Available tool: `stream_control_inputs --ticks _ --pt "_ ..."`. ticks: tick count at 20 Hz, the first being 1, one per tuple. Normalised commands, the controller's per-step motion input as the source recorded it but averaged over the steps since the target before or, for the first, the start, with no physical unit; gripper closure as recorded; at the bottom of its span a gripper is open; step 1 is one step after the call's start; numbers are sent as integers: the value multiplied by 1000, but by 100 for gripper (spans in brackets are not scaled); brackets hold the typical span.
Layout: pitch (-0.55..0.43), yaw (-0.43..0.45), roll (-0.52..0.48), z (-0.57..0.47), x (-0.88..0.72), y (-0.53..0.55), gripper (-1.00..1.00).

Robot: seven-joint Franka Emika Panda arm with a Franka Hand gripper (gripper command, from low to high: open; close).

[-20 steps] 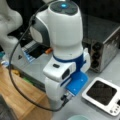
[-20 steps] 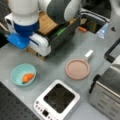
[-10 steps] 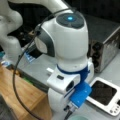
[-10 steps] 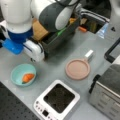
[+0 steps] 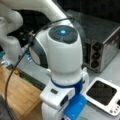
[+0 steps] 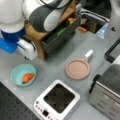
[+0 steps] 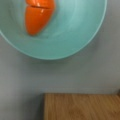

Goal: Pick up the pan. Place the pan on the table. Pick up the bowl. Place the bowl on the stove.

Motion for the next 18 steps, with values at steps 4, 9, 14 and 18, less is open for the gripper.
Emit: stream_control_inputs --ticks 4,9,14,18 --pt "74 58 329 73 376 -345 -100" --pt "88 54 293 91 353 -266 -100" --pt "68 70 255 30 355 -246 -100" --pt "44 76 205 -34 362 -245 -100"
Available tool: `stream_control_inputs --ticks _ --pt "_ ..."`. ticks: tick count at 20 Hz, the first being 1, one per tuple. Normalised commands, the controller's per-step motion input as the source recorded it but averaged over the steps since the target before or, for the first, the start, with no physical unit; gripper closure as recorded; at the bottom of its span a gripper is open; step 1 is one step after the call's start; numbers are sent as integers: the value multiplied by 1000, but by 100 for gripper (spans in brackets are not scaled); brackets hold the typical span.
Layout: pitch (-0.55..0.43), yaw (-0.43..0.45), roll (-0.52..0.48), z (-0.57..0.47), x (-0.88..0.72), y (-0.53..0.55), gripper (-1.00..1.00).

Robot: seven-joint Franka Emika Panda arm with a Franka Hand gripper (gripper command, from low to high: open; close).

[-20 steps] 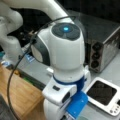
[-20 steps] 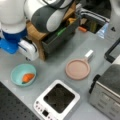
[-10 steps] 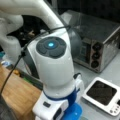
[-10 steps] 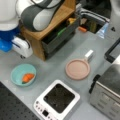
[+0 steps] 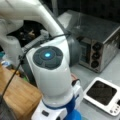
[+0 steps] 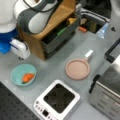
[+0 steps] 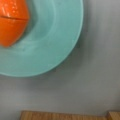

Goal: Pick up the pan. Place the pan on the table. Pick up the bowl. Place the bowl on the stove.

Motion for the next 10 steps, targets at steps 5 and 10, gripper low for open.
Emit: stream_control_inputs --ticks 5,10 --pt "25 88 200 -14 314 -213 -100" --pt "15 104 198 30 262 -224 -100"
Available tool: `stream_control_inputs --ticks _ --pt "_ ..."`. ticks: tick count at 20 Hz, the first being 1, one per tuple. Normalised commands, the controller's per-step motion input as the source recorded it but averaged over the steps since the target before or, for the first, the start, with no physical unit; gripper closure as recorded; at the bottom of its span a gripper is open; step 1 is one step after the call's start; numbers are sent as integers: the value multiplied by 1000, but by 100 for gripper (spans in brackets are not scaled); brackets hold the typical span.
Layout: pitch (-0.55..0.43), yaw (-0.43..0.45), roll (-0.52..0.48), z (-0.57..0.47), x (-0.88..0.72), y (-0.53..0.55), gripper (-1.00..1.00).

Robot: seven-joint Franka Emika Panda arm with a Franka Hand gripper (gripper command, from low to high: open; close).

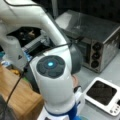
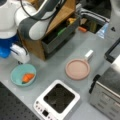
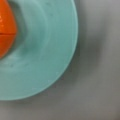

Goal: Pick up the pan. Place the pan on the table. Pick up the bowl. Place the bowl on the stove.

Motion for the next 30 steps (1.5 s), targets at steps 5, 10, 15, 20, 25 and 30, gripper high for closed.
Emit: stream_control_inputs --ticks 5,10,15,20,25,30 --pt "9 108 182 -59 213 -258 -100" --pt "20 73 163 -143 161 -247 -100" --pt "4 74 151 -64 111 -246 -100" --pt "-18 83 144 11 136 -214 -100" --pt "-40 83 124 -45 180 -134 -100" --pt "-32 60 93 -59 178 -77 -100"
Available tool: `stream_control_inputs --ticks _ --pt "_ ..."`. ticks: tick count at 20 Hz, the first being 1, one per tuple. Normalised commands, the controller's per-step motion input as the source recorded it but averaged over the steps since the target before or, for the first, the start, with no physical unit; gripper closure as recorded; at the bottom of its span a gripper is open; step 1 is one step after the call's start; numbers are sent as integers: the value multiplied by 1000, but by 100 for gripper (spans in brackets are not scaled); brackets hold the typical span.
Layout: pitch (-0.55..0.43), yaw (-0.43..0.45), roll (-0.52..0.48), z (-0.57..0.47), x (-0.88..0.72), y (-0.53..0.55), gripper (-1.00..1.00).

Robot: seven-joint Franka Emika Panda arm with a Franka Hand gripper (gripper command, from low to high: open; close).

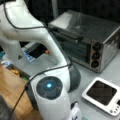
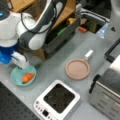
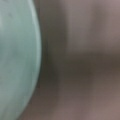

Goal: Pick up the pan. Place the pan on the table. Pick up the bowl. Place the bowl on the stove.

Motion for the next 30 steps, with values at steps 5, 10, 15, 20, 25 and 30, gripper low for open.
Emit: stream_control_inputs --ticks 5,10,15,20,25,30 --pt "-37 39 90 -51 160 -30 -100" --pt "-52 25 91 -61 133 -29 -100" --pt "-32 21 80 -106 112 -36 -100" --pt "-28 26 69 -88 113 -29 -100" --pt "-38 34 62 -35 98 -45 -100" --pt "-28 40 33 8 78 -46 -100"
